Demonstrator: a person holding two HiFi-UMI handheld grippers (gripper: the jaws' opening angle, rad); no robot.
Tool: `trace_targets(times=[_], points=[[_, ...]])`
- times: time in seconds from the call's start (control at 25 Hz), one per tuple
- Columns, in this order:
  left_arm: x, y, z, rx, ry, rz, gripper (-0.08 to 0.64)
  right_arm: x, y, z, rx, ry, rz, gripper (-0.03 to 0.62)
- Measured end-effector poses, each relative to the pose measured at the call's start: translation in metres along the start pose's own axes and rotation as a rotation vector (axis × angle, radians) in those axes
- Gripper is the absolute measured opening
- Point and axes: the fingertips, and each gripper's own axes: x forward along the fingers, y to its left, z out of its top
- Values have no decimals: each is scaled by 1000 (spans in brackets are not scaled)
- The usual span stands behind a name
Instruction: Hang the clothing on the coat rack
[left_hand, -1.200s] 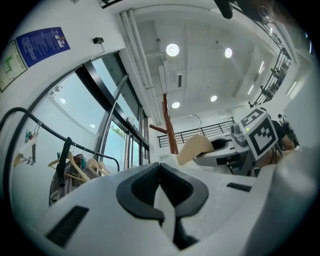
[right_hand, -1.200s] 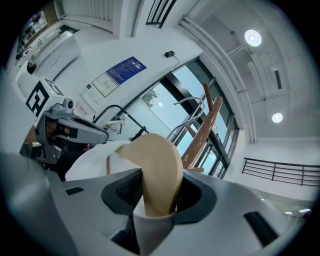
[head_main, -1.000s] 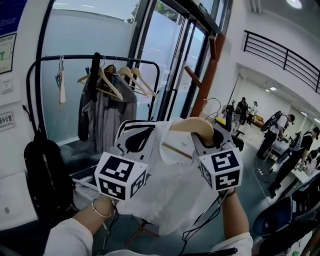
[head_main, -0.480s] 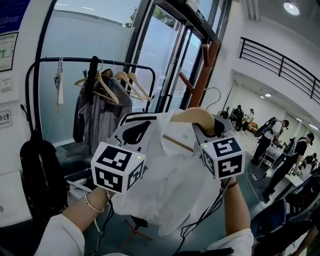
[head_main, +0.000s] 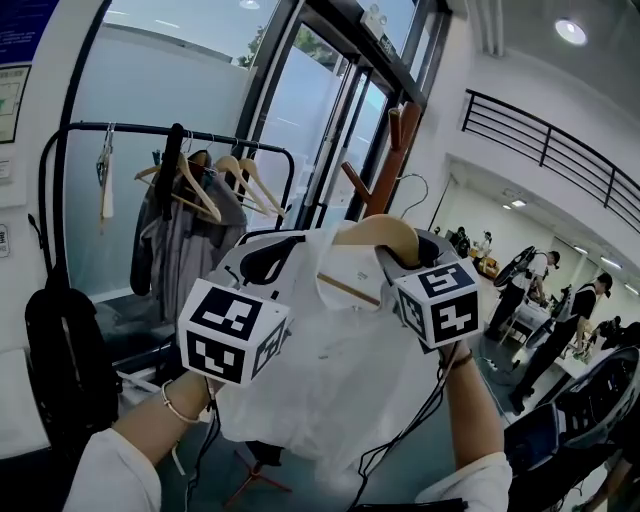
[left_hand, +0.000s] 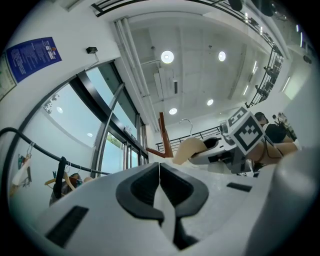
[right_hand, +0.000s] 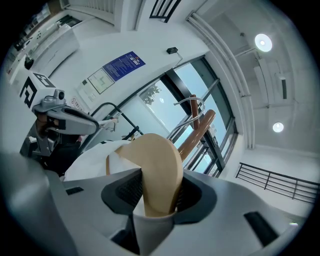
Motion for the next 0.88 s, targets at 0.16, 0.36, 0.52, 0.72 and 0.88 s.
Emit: trace_targets(times=[0.16, 0.36, 0.52, 0.72, 0.88], points=[[6, -3, 11, 22, -12, -6, 9, 3, -11, 8, -11, 10, -6, 179], [9, 4, 24, 48, -28, -4, 9, 9, -18, 15, 4, 16, 4, 179], [12, 9, 30, 54, -28, -2, 9, 14, -24, 25, 10, 19, 13, 179], [16, 14, 36, 81, -41, 18, 9, 17, -31, 39, -3, 8, 9, 179], [20, 17, 45, 106, -45, 22, 9, 18, -39, 49, -2, 5, 2, 179]])
